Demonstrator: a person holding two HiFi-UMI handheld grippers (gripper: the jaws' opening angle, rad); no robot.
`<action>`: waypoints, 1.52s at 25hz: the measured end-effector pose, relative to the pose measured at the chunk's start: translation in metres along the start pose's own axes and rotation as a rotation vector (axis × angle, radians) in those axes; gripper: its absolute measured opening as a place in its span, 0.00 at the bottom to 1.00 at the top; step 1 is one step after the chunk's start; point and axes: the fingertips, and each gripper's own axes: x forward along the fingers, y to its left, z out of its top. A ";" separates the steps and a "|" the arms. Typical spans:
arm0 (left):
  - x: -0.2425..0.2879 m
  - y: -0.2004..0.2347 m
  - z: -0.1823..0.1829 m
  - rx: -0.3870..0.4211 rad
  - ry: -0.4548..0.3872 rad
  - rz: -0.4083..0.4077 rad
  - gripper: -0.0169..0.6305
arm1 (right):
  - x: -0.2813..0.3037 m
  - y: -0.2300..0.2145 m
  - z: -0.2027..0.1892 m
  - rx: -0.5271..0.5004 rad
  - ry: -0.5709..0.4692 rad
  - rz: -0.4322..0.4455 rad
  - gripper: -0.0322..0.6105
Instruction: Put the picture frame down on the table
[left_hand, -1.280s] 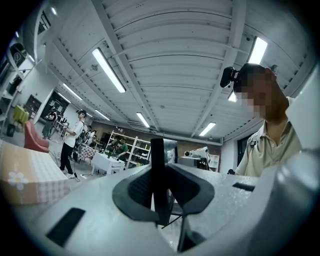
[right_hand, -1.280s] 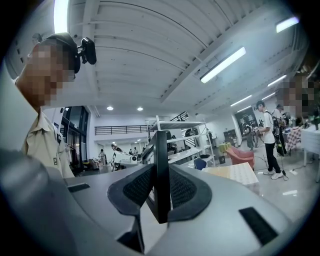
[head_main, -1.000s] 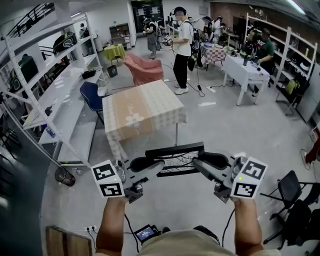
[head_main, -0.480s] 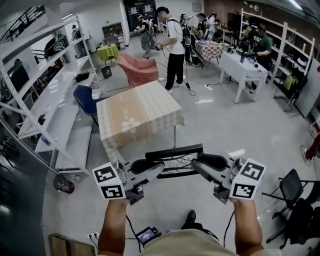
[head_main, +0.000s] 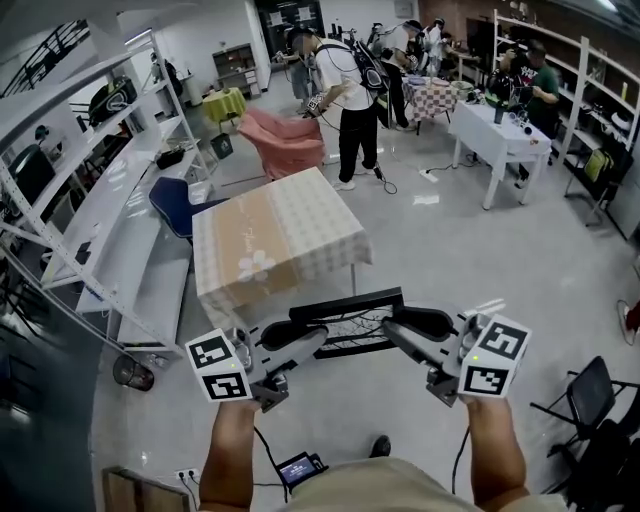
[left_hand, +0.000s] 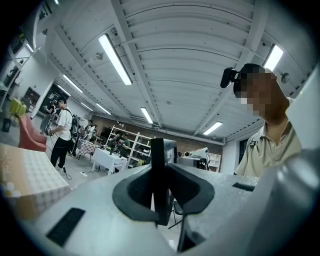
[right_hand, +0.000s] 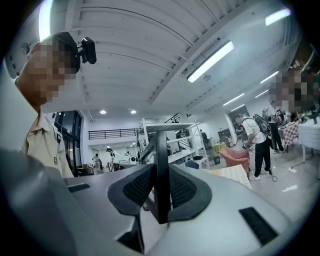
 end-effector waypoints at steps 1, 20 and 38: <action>0.007 0.007 0.000 0.000 0.002 0.008 0.12 | -0.001 -0.010 0.001 0.003 0.000 0.008 0.17; 0.094 0.137 0.012 -0.044 0.007 0.035 0.12 | 0.025 -0.168 0.015 0.042 0.022 0.019 0.17; 0.072 0.297 0.063 -0.041 -0.044 -0.084 0.12 | 0.154 -0.264 0.041 -0.003 0.060 -0.091 0.17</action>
